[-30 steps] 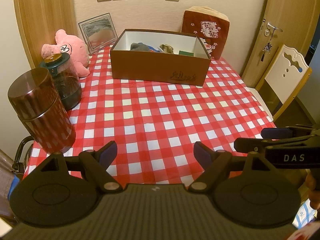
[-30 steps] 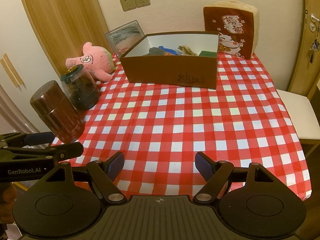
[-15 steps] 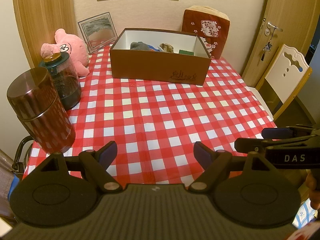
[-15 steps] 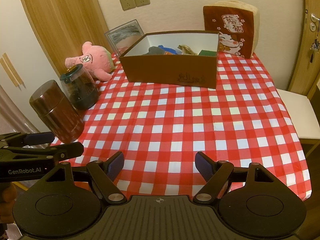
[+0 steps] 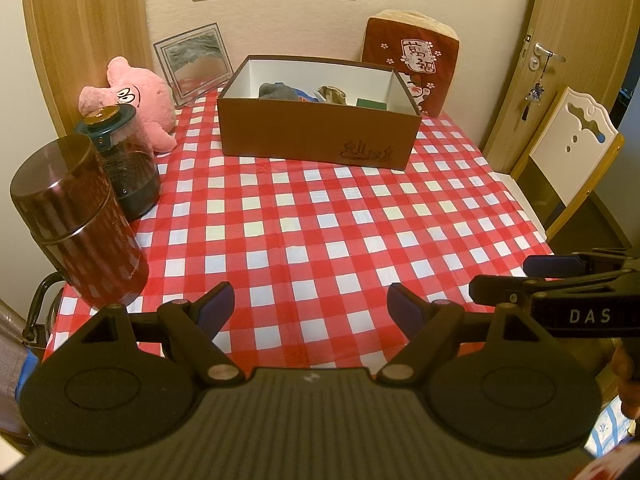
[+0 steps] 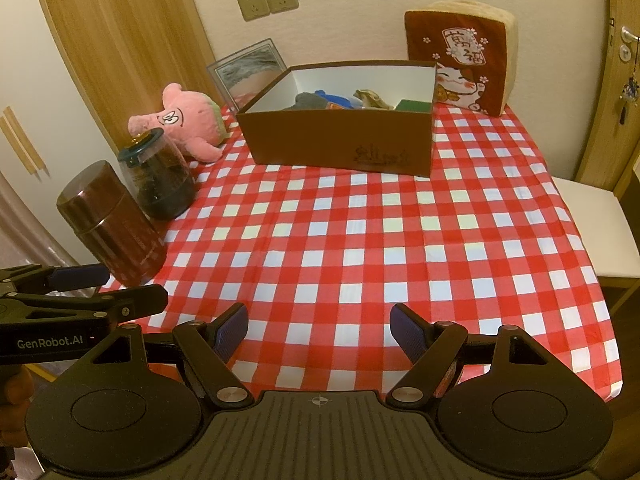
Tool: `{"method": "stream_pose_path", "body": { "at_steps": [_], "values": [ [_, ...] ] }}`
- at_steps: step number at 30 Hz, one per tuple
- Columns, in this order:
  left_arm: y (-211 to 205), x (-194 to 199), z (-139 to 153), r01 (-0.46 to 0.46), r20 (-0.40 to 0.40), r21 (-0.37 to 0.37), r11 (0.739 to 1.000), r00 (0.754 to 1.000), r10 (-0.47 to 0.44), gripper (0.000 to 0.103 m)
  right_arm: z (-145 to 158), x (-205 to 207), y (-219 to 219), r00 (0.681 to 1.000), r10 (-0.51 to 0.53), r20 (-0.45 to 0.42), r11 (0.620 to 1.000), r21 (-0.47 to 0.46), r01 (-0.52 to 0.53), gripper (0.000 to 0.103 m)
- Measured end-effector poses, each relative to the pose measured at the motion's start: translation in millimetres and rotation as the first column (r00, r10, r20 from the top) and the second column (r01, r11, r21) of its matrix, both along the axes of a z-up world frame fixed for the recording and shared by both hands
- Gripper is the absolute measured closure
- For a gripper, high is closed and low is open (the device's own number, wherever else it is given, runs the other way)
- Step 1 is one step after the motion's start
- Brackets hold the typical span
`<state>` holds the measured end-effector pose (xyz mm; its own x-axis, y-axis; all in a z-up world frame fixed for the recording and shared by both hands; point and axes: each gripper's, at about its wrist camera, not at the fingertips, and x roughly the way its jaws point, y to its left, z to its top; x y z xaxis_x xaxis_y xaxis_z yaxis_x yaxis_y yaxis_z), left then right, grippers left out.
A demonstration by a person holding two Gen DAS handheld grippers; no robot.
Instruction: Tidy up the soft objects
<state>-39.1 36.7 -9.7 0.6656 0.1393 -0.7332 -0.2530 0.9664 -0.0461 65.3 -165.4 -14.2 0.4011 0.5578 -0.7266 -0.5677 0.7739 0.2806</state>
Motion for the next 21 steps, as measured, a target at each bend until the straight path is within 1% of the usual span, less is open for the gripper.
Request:
{"method": "stream_pose_path", "body": {
  "at_steps": [10, 21],
  "values": [
    [0.4, 1.0, -0.6, 0.000, -0.001, -0.002, 1.000, 1.000, 0.000, 0.021, 0.5, 0.4, 0.8, 1.000, 0.000, -0.002, 1.000, -0.001, 0.000, 0.025],
    [-4.0, 9.3, -5.5, 0.011, -0.006, -0.003, 1.000, 1.000, -0.011, 0.021, -6.1, 8.7, -3.3, 1.000, -0.007, -0.011, 1.000, -0.007, 0.007, 0.025]
  ]
}}
